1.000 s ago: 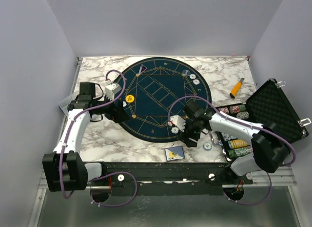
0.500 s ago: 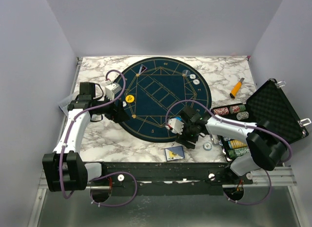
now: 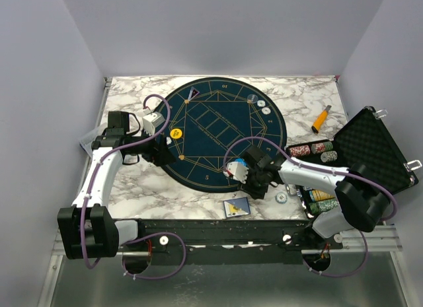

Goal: Distribute texas hold em gaming equipment

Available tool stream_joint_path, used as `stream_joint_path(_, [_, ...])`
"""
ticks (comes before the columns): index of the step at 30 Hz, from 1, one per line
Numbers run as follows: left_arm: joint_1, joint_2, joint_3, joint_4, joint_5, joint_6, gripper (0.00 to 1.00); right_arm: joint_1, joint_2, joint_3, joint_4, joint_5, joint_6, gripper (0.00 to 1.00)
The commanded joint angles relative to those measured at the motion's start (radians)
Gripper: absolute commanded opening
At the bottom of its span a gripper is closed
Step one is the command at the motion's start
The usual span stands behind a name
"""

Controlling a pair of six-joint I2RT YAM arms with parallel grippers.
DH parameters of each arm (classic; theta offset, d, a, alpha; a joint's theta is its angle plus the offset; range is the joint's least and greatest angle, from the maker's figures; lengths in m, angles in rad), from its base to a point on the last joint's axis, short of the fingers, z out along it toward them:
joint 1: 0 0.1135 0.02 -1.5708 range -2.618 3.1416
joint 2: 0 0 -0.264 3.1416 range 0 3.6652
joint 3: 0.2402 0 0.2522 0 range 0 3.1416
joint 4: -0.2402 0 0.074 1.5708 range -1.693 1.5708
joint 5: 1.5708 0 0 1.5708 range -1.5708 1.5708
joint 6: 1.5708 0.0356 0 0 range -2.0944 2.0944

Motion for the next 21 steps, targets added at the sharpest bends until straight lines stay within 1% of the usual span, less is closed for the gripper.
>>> stream_joint_path(1, [0.007,-0.008,-0.005,0.0,0.01,0.005,0.78,0.002,-0.009,-0.033,0.027,0.051,0.009,0.28])
stream_joint_path(3, [0.007,-0.005,-0.001,0.0,0.01,0.003,0.78,0.002,-0.034,-0.028,0.024,0.052,0.015,0.23])
stream_joint_path(8, [0.007,0.002,0.003,0.0,0.016,0.001,0.78,-0.01,-0.07,-0.007,0.014,0.055,0.024,0.19])
stream_joint_path(15, [0.007,0.003,0.005,0.0,0.017,0.002,0.78,-0.027,-0.071,0.042,-0.003,0.044,0.026,0.19])
stream_joint_path(21, [0.007,0.009,0.008,0.0,0.022,0.003,0.78,-0.03,-0.002,0.14,0.011,0.041,0.02,0.19])
